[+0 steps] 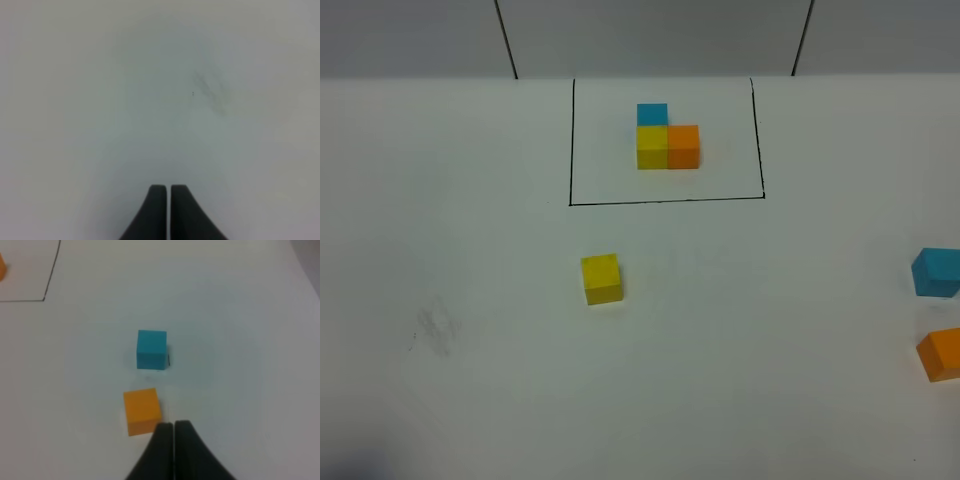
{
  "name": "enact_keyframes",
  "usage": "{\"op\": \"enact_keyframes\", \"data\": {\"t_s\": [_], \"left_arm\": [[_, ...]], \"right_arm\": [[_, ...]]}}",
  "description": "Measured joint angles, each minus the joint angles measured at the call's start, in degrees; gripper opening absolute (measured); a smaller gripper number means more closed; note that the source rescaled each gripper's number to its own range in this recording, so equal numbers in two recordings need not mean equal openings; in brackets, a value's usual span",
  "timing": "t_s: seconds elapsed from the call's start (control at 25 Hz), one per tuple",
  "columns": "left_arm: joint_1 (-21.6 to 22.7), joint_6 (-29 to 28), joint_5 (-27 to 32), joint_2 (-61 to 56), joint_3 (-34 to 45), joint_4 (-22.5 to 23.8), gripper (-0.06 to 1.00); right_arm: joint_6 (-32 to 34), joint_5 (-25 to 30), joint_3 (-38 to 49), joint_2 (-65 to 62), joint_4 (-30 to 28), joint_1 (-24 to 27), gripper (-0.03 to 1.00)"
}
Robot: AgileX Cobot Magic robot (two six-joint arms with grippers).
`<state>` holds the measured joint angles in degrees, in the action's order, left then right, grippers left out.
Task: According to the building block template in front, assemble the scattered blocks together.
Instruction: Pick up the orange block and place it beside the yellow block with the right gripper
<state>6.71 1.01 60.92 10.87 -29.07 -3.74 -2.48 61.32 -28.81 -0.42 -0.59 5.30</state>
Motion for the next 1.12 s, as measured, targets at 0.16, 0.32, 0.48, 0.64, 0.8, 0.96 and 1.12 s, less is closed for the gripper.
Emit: {"op": "enact_keyframes", "data": {"t_s": [0.16, 0.32, 0.48, 0.64, 0.8, 0.96, 1.12], "left_arm": [[-0.5, -0.1, 0.0, -4.3, 0.0, 0.0, 0.00], [-0.9, -0.1, 0.1, -7.0, 0.0, 0.0, 0.00], [-3.7, -0.1, 0.2, -9.0, 0.0, 0.0, 0.00], [-5.4, 0.0, 0.1, -10.4, 0.1, -0.1, 0.00], [-5.5, 0.0, 0.1, -11.2, 0.1, -0.1, 0.00], [-5.7, 0.0, 0.1, -11.2, 0.1, -0.1, 0.00], [-5.7, 0.0, 0.2, -11.2, 0.1, -0.1, 0.00]], "right_arm": [[0.0, 0.0, 0.0, 0.0, 0.0, 0.0, 0.00], [0.0, 0.0, 0.0, 0.0, 0.0, 0.0, 0.00], [0.0, 0.0, 0.0, 0.0, 0.0, 0.0, 0.00], [0.0, 0.0, 0.0, 0.0, 0.0, 0.0, 0.00], [0.0, 0.0, 0.0, 0.0, 0.0, 0.0, 0.00], [0.0, 0.0, 0.0, 0.0, 0.0, 0.0, 0.00], [0.0, 0.0, 0.0, 0.0, 0.0, 0.0, 0.00]]}}
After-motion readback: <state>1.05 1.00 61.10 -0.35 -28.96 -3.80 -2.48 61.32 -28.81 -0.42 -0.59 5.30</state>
